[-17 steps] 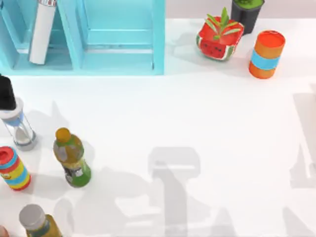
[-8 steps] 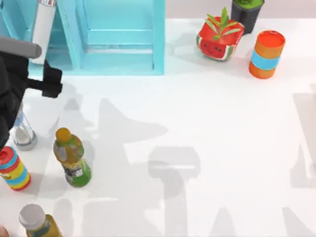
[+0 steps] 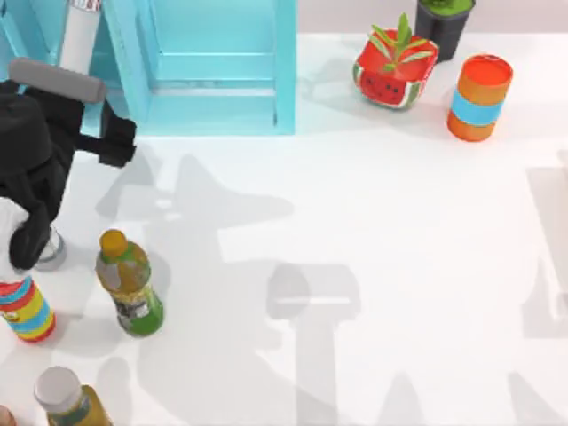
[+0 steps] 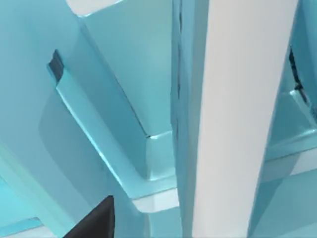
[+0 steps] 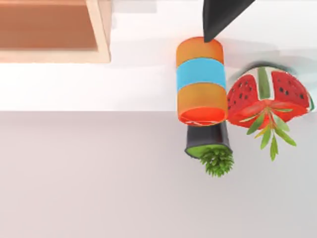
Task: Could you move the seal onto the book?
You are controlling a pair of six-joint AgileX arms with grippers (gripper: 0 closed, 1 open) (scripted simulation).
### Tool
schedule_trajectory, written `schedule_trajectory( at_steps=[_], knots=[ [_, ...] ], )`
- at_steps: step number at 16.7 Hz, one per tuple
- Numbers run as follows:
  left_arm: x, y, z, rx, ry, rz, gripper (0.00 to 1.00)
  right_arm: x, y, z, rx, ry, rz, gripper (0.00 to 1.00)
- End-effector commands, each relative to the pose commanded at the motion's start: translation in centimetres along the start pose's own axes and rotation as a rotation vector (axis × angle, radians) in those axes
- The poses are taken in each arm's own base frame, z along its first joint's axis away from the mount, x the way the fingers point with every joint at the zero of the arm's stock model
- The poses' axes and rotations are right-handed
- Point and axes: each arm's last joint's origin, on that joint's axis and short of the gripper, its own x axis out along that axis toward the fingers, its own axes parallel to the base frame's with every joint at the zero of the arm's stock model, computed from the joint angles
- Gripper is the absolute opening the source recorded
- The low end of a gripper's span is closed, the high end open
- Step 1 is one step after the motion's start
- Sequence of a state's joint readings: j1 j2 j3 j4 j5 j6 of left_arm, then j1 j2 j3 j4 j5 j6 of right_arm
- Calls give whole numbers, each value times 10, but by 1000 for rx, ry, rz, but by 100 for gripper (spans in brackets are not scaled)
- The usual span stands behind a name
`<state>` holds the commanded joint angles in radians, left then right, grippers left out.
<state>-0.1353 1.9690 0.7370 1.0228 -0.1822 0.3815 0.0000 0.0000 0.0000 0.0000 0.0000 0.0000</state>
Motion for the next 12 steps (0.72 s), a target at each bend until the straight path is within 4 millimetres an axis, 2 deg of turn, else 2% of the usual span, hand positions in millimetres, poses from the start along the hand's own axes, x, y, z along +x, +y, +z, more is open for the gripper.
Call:
schedule_trajectory(
  at_steps=[6, 9, 12],
  knots=[
    [5, 1, 2, -2, -6, 3, 100, 0, 0, 0, 0, 0, 0, 100],
    [17, 0, 4, 0, -8, 0, 100, 0, 0, 0, 0, 0, 0, 100],
    [43, 2, 12, -4, -22, 6, 100, 0, 0, 0, 0, 0, 0, 100]
  ],
)
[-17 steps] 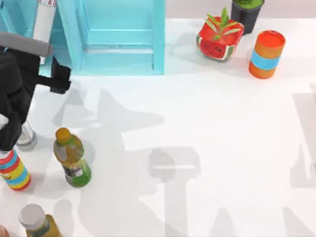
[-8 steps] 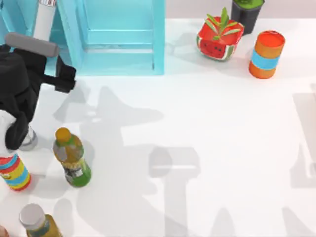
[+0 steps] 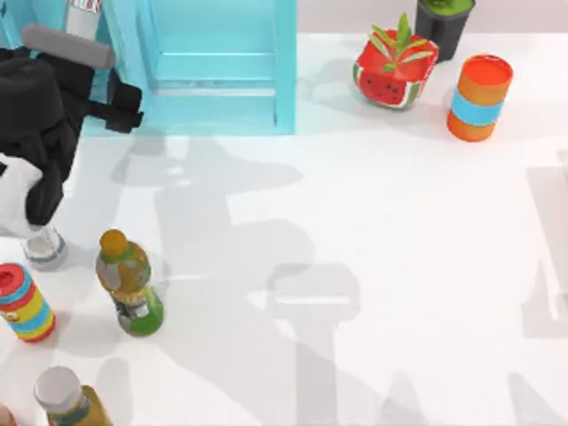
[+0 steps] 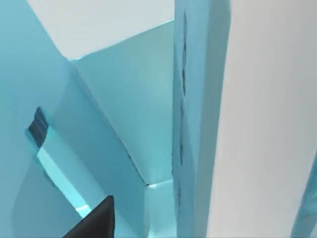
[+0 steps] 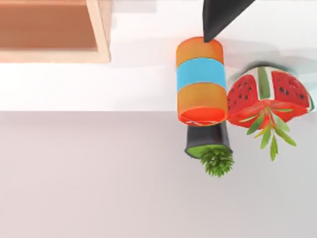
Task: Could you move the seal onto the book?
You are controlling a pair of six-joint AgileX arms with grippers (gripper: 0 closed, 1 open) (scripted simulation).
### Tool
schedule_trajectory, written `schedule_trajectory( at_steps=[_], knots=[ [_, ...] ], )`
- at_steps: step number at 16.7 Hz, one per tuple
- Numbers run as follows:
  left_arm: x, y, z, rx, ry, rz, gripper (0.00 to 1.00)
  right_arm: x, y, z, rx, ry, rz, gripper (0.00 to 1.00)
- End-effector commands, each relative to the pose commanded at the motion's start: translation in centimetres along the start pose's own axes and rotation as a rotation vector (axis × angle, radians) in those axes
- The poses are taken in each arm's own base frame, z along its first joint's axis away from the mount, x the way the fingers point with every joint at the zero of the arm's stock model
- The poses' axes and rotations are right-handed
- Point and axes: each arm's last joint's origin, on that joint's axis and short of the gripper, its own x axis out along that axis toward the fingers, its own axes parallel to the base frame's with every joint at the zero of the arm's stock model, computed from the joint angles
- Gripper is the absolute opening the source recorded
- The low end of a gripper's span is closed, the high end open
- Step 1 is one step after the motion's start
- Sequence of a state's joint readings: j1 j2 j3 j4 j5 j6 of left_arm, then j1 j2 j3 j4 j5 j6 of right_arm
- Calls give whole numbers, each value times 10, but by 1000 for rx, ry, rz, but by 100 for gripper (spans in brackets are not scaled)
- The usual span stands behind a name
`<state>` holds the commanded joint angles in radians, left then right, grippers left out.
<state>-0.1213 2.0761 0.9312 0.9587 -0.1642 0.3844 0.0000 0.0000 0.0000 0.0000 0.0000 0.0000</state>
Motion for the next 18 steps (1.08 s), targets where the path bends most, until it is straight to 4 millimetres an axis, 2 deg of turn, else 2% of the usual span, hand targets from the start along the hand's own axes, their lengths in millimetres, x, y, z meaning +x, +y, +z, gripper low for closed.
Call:
schedule_trajectory(
  at_steps=[2, 5, 7, 11, 18],
  knots=[
    [23, 0, 2, 0, -5, 2, 100, 0, 0, 0, 0, 0, 0, 100],
    [51, -2, -9, 3, 15, -4, 100, 0, 0, 0, 0, 0, 0, 100],
    [57, -2, -13, 4, 22, -6, 100, 0, 0, 0, 0, 0, 0, 100],
    [57, -2, -13, 4, 22, -6, 100, 0, 0, 0, 0, 0, 0, 100],
    [57, -2, -13, 4, 22, -6, 47, 0, 0, 0, 0, 0, 0, 100]
  ],
)
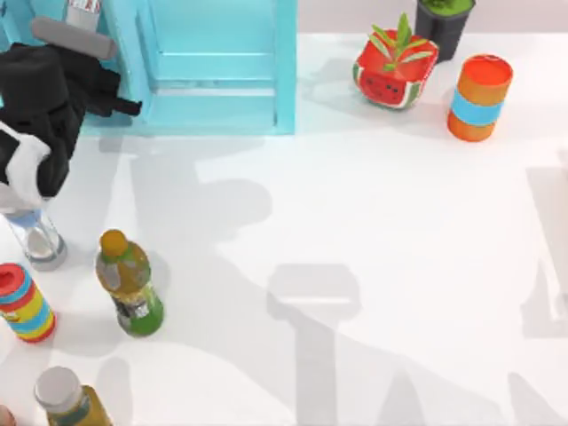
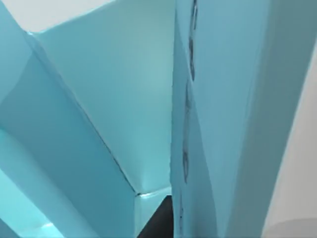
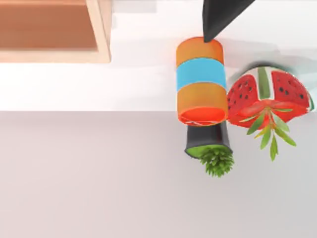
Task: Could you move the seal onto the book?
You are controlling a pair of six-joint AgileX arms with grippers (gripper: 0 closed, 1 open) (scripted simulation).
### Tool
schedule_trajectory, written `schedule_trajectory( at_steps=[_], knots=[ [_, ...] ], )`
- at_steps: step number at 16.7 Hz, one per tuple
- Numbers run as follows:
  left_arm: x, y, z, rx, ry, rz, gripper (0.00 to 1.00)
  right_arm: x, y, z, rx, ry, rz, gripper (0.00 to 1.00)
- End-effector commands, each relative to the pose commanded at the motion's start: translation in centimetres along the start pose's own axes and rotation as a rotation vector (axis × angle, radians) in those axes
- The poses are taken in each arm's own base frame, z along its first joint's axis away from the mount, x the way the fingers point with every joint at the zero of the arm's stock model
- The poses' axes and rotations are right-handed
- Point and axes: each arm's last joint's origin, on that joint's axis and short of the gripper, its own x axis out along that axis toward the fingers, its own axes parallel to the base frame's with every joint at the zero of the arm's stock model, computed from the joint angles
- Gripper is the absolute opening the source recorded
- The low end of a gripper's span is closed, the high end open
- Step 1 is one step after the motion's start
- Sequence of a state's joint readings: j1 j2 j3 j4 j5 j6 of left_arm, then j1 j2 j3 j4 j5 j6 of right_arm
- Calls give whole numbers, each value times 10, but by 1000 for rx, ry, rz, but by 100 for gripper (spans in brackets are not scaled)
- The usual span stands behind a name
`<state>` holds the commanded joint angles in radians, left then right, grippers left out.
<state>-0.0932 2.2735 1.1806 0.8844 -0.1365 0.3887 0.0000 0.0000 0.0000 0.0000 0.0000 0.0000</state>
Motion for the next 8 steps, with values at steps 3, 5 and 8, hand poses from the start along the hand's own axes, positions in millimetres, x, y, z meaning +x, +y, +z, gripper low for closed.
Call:
schedule_trajectory(
  at_steps=[3, 5, 8],
  knots=[
    [0, 0, 0, 0, 0, 0, 25, 0, 0, 0, 0, 0, 0, 100],
    [0, 0, 0, 0, 0, 0, 10, 0, 0, 0, 0, 0, 0, 100],
    [0, 0, 0, 0, 0, 0, 0, 0, 0, 0, 0, 0, 0, 100]
  ],
)
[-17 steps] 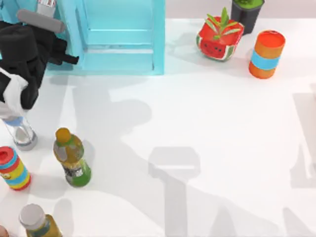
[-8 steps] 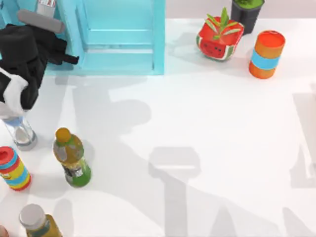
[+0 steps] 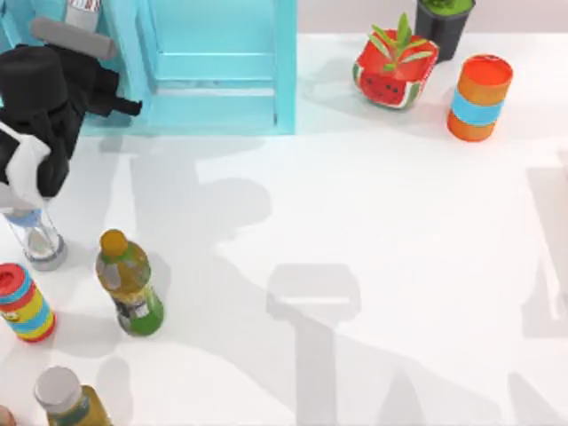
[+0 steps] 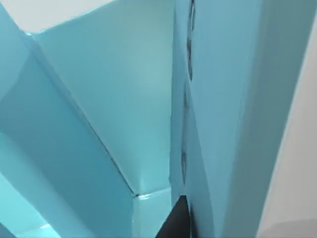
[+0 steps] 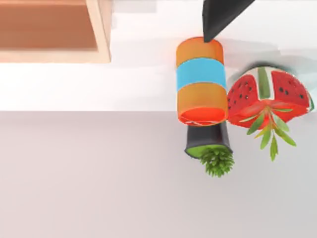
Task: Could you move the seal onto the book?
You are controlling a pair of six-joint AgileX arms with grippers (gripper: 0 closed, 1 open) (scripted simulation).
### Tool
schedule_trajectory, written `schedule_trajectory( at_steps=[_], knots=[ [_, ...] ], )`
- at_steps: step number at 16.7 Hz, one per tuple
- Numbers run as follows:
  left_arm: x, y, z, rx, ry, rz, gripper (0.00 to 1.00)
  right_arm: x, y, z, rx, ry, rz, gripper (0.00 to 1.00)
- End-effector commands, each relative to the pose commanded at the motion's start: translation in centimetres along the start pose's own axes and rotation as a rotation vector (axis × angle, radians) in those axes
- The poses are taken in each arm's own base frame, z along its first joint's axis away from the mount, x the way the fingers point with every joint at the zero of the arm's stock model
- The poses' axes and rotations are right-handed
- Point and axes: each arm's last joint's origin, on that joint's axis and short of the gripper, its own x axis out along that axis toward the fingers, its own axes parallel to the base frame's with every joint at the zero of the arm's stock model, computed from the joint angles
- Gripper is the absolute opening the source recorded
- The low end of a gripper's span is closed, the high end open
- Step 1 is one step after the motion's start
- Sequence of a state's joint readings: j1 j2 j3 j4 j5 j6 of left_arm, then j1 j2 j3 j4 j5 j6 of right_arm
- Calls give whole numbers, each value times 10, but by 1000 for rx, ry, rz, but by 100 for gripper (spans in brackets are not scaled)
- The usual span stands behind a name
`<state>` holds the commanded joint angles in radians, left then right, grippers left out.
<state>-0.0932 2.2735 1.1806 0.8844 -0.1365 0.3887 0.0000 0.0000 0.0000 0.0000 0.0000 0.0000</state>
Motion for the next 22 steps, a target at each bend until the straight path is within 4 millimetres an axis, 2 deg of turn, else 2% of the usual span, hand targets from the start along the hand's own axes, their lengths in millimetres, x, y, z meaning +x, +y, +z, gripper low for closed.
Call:
schedule_trajectory(
  at_steps=[8, 10, 13, 15, 18, 20, 22],
  knots=[
    [-4, 3, -5, -9, 0, -20, 0, 0, 0, 0, 0, 0, 0, 100],
    [-6, 7, 7, -6, -8, -18, 0, 0, 0, 0, 0, 0, 0, 100],
    [-20, 24, 44, 1, -12, -18, 0, 0, 0, 0, 0, 0, 0, 100],
    [-42, 39, 76, 7, -2, -22, 0, 0, 0, 0, 0, 0, 0, 100],
    [-95, 62, 117, 10, 24, -33, 0, 0, 0, 0, 0, 0, 0, 100],
    [-139, 73, 135, 8, 31, -34, 0, 0, 0, 0, 0, 0, 0, 100],
    [-179, 80, 141, 3, 28, -30, 0, 0, 0, 0, 0, 0, 0, 100]
  ],
)
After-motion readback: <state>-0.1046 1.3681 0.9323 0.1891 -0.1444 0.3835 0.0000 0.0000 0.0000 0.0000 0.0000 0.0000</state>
